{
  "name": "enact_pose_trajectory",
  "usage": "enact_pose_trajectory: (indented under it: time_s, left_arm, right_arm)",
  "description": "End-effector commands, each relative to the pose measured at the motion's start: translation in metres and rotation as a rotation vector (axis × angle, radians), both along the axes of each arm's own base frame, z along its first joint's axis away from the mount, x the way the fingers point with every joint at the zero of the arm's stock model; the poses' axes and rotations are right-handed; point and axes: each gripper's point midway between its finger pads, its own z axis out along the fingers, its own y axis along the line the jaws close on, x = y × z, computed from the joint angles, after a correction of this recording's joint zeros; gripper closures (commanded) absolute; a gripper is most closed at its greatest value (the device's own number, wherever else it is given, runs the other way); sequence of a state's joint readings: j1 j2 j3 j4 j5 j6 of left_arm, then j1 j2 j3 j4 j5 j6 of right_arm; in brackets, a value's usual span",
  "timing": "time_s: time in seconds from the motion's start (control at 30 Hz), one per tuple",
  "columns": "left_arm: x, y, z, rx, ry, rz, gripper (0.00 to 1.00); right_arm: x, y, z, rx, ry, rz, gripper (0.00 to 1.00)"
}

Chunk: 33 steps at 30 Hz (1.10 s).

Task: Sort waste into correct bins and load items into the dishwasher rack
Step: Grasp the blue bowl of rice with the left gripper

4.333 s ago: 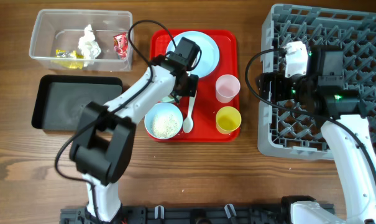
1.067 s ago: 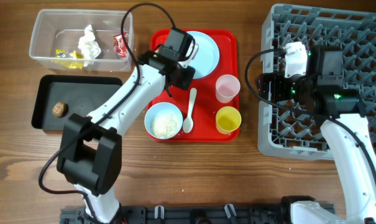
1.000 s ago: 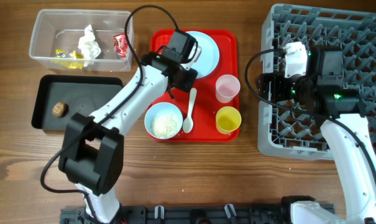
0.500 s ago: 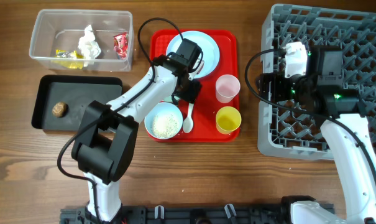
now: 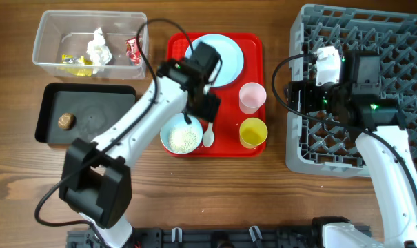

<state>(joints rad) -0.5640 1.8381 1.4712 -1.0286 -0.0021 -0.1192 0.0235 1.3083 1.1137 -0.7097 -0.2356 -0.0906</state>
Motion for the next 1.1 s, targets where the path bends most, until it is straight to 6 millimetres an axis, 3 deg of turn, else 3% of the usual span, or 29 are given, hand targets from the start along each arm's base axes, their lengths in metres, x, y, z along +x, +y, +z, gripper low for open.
enact_pose_trajectory:
  time_s: [0.0,0.1,0.37,0.43,0.53,0.57,0.67,0.73,0.87,1.07]
  left_arm:
    - [-0.025,-0.010,-0.028,0.015,0.055,-0.010,0.23]
    - [-0.040,-0.012,-0.049,0.026,0.069,-0.039,0.30]
    - [-0.057,-0.001,-0.078,0.049,0.103,-0.022,0.61]
    - [-0.055,-0.002,-0.078,0.044,0.095,-0.013,0.69]
    - [-0.055,-0.003,-0.078,0.041,0.091,-0.012,0.70]
    - [-0.055,-0.002,-0.078,0.039,0.093,0.007,0.77]
    - [-0.054,-0.003,-0.077,0.033,0.092,0.013,0.84]
    - [-0.054,-0.003,-0.073,0.029,0.092,0.040,0.95]
    - [-0.051,-0.005,-0.056,0.015,0.078,0.063,0.96]
    - [-0.043,0.001,-0.004,-0.045,0.008,0.102,0.96]
  right_arm:
    - [0.002,0.002,0.000,0.020,0.004,-0.003,0.00]
    - [0.002,0.002,0.000,0.020,0.006,-0.004,0.00]
    - [0.002,0.002,0.000,0.019,0.006,-0.003,0.00]
    - [0.002,0.002,0.000,0.020,0.006,-0.003,0.00]
    - [0.002,0.002,0.000,0.020,0.006,-0.003,0.00]
    - [0.002,0.002,0.000,0.020,0.005,-0.004,0.00]
    - [0.002,0.002,0.000,0.020,0.005,-0.004,0.00]
    - [0.003,0.002,0.000,0.020,0.003,-0.003,0.00]
    - [0.003,0.002,0.000,0.020,0.003,-0.003,0.00]
    - [0.003,0.002,0.000,0.020,0.003,-0.003,0.00]
